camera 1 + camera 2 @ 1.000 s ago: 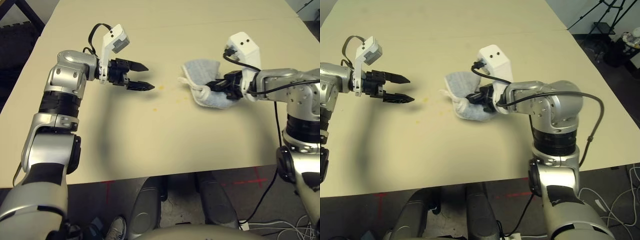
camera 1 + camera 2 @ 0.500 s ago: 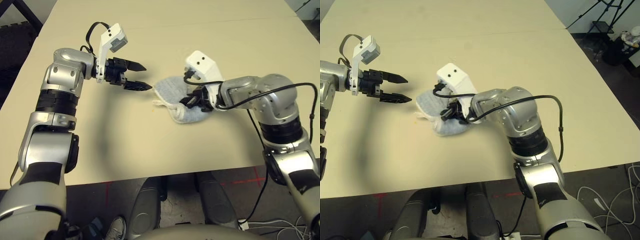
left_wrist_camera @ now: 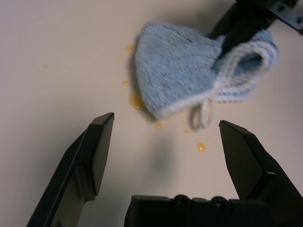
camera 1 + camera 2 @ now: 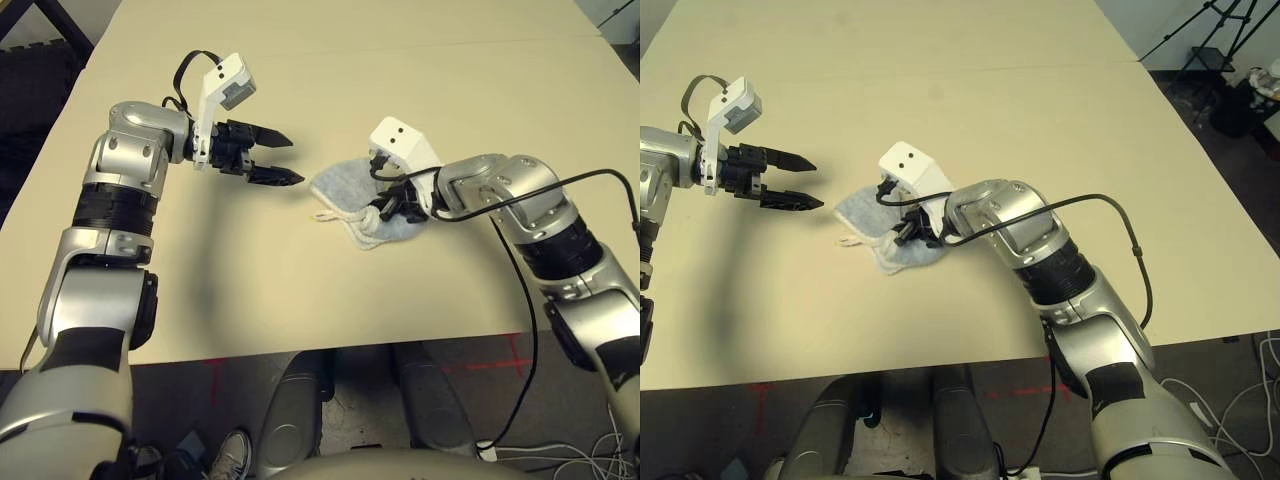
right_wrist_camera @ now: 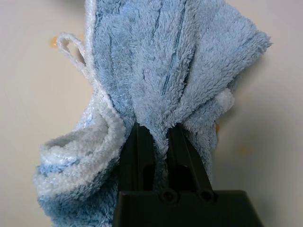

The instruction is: Wipe the water off the table with a rag.

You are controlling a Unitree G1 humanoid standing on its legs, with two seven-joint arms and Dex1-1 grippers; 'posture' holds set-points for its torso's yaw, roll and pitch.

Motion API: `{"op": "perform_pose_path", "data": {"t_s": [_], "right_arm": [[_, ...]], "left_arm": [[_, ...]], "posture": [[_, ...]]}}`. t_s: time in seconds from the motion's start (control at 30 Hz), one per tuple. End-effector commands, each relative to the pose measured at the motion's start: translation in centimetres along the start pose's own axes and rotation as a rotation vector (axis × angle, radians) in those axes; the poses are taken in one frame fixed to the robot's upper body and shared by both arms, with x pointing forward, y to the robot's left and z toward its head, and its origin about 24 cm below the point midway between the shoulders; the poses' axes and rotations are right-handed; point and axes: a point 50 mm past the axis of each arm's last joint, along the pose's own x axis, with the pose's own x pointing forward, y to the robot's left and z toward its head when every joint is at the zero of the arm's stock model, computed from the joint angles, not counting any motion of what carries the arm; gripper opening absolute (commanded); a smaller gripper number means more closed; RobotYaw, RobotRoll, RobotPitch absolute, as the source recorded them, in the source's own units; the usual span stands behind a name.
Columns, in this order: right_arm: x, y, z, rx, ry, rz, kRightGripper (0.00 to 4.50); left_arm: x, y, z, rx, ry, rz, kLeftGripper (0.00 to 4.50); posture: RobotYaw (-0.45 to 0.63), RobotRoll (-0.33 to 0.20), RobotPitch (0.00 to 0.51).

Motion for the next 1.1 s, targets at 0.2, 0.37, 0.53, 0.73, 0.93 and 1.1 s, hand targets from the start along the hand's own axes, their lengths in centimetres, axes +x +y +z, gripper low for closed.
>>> {"op": "perform_pose_path", "data": {"t_s": [0.2,0.37,0.53,0.73,0.93,1.1], "right_arm": [[-1.5,-6.3,-3.1,0.125,0.104,-0.293,0.14],[-2.3,-8.1,-3.6,0.147,0.119,-0.386,0.13],[-2.8,-9.2,-4.6,0.157,0.146,-0.435,0.13],[-3.4,-9.7,-5.0,0.163,0.149,-0.453,0.13],[-4.2,-8.8,-1.6,0.137,0.036,-0.411,0.13],[-4.9,-5.1,3.3,0.043,-0.083,-0.263,0.13]], "left_arm": [[0.7,-0.5,-0.9,-0.024,0.008,-0.034,4.5],[0.8,-0.6,-0.9,-0.027,0.006,-0.038,4.5],[0.9,-0.6,-1.0,-0.028,0.005,-0.041,4.5],[1.0,-0.6,-1.0,-0.029,0.003,-0.043,4.5],[1.0,-0.6,-0.9,-0.029,0.004,-0.044,4.5],[1.1,-0.6,-0.8,-0.026,0.004,-0.045,4.5]], "posture": [[-0.06,0.0,0.289],[-0.07,0.0,0.288],[-0.06,0.0,0.286],[-0.06,0.0,0.286],[-0.07,0.0,0.297],[-0.08,0.0,0.299]]}}
